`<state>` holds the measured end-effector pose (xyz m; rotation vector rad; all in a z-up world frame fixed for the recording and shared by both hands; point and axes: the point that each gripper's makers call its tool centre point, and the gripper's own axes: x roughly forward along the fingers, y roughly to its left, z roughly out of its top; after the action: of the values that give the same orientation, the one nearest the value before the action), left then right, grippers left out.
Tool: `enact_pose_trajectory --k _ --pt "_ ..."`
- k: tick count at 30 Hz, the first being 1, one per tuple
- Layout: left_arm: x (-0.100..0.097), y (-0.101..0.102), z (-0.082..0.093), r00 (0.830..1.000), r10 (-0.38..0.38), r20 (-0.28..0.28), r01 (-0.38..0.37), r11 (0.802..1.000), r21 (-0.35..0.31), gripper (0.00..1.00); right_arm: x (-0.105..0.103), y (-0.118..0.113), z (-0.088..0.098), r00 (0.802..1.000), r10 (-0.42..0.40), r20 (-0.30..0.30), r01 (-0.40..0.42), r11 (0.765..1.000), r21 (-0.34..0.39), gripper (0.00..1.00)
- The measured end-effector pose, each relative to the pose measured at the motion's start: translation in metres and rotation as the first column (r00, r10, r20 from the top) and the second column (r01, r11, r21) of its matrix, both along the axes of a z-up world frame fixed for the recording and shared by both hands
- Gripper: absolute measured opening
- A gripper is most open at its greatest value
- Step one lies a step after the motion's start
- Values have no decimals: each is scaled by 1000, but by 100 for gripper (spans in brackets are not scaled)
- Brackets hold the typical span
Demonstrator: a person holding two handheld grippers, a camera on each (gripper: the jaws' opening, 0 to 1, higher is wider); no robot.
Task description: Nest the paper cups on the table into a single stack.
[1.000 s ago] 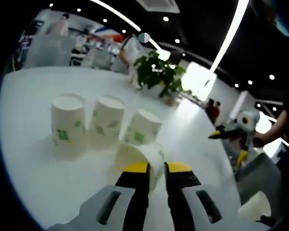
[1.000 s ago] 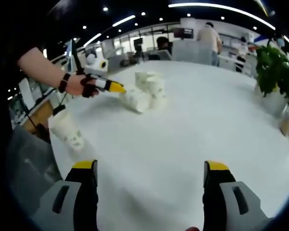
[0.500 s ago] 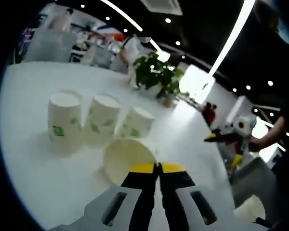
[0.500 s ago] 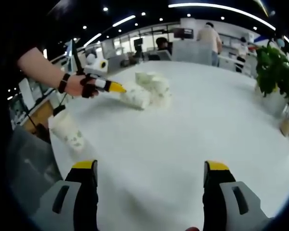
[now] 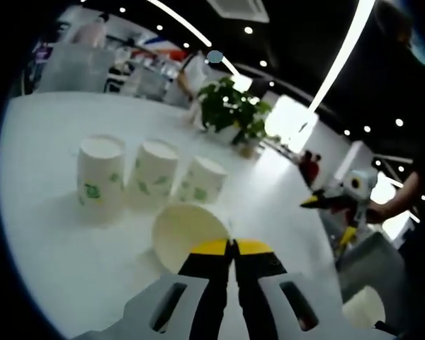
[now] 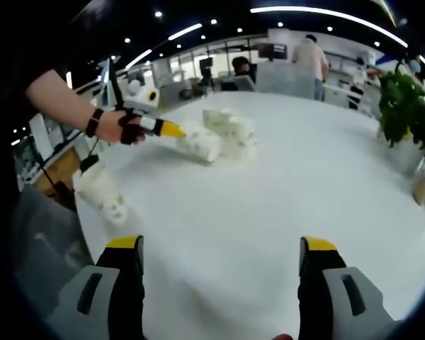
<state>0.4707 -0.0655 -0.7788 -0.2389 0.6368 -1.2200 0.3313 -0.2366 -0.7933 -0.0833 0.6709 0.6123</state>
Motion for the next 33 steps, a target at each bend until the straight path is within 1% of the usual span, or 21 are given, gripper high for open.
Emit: enact_pose_trajectory --k 9,12,15,16,18,22,26,30,33 --pt "-5 4 7 1000 6 4 -6 1000 4 0 1 3 7 1000 4 21 -4 1000 8 89" --pt "-7 5 13 1000 13 18 -13 1000 5 0 0 4 10 1000 5 29 -6 1000 9 89" --pt "-10 7 17 1000 13 15 -13 1000 9 0 -1 5 13 999 5 39 -6 1000 17 89" --pt "-12 8 20 1000 13 22 -14 1000 9 0 -2 6 14 999 8 43 -9 1000 17 89" --pt "-14 11 22 999 13 30 -13 1000 12 0 -3 8 15 999 17 48 -17 1000 8 89" --pt "-19 15 26 1000 16 26 -16 1000 14 0 -3 8 22 998 6 66 -7 1000 22 91" --pt "-24 17 36 999 16 35 -17 1000 14 0 -3 11 28 997 9 83 -11 1000 26 92" --pt "-30 23 48 998 22 54 -23 1000 11 0 -2 13 37 994 5 107 -10 999 46 94" --pt "-35 29 55 998 31 63 -32 999 16 0 0 14 41 993 1 120 -7 999 44 98"
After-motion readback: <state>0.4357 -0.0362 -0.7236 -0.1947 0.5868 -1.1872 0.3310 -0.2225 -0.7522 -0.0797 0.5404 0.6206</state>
